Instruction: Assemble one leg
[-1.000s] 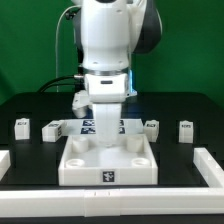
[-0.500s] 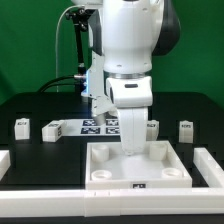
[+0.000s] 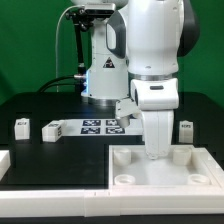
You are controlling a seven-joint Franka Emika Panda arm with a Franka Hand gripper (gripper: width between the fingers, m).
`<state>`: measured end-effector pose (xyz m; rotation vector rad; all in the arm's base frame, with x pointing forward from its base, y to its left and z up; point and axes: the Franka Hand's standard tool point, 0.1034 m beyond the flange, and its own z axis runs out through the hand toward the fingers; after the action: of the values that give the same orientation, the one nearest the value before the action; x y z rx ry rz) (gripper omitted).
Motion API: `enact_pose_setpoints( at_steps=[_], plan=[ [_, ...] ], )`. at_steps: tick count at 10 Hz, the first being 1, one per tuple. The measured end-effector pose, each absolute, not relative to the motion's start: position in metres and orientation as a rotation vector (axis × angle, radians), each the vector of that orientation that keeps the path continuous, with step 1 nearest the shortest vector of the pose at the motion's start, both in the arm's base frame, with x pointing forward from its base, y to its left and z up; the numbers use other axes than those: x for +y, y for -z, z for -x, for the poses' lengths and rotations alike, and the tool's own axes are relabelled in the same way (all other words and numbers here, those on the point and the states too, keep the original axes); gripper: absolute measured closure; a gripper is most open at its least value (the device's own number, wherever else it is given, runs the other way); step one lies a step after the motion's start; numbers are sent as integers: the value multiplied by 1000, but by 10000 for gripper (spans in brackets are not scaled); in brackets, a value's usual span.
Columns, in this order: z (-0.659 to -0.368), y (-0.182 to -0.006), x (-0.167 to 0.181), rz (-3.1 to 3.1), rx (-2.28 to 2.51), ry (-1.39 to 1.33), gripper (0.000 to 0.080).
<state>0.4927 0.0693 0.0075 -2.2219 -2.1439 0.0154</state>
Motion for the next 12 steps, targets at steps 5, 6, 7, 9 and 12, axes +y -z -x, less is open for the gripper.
enact_pose_setpoints(
  at_steps=[5,6,7,9,12],
  plan=[
    [-493,-6,64,2172,-2192,-7,665],
    [-493,-6,64,2173,-2192,-8,665],
    [-493,-6,64,2173,-2192,-8,479],
    [-493,-6,64,2173,-2191,-8,283],
    [-493,-6,64,2173,-2191,-8,155]
  ],
)
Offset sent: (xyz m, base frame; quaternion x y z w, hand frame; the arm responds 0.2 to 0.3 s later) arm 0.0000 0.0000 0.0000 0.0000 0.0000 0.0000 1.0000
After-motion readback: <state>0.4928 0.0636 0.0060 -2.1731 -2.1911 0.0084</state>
